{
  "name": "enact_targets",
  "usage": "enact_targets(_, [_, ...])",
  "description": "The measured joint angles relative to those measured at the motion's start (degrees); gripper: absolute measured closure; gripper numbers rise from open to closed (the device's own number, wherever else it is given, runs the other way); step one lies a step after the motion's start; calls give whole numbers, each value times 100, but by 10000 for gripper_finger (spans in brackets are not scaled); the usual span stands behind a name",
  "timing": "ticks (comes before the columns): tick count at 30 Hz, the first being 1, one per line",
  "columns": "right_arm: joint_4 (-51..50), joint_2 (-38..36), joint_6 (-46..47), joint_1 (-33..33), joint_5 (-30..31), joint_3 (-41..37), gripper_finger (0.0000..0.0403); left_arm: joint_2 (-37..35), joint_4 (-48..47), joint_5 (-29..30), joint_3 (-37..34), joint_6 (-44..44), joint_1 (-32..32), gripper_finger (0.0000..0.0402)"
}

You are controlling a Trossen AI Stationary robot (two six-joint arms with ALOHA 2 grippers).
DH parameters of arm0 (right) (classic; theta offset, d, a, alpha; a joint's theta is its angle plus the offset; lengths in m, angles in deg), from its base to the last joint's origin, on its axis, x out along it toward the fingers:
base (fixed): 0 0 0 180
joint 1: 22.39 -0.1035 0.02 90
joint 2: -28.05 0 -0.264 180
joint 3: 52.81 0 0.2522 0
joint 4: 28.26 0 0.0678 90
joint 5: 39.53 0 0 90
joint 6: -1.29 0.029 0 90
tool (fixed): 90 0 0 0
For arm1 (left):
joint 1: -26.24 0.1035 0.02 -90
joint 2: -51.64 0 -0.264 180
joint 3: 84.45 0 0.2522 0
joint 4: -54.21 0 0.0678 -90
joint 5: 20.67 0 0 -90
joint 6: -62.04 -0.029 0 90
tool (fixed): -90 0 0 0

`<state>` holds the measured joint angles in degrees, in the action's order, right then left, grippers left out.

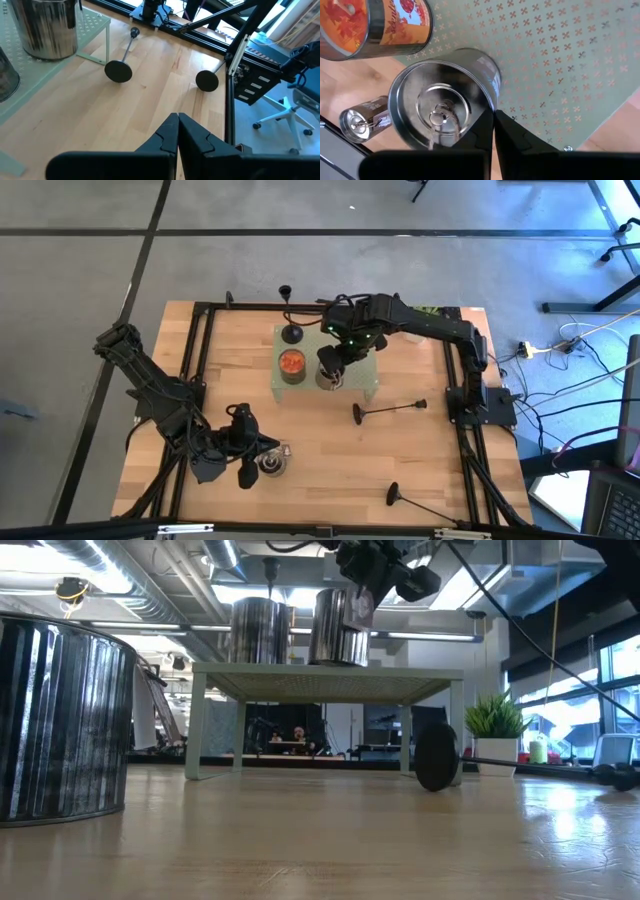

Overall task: Pick & Place candle stick holders
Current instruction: Put the top brown scented candle on the shelf aligned with the other scented candle

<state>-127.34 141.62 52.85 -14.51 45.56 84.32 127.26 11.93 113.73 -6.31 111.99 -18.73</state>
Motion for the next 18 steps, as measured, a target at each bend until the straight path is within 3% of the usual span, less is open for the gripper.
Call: enact_targets(18, [73,54,-103,44,53,2,388,2,-57,4,0,25,-37,400])
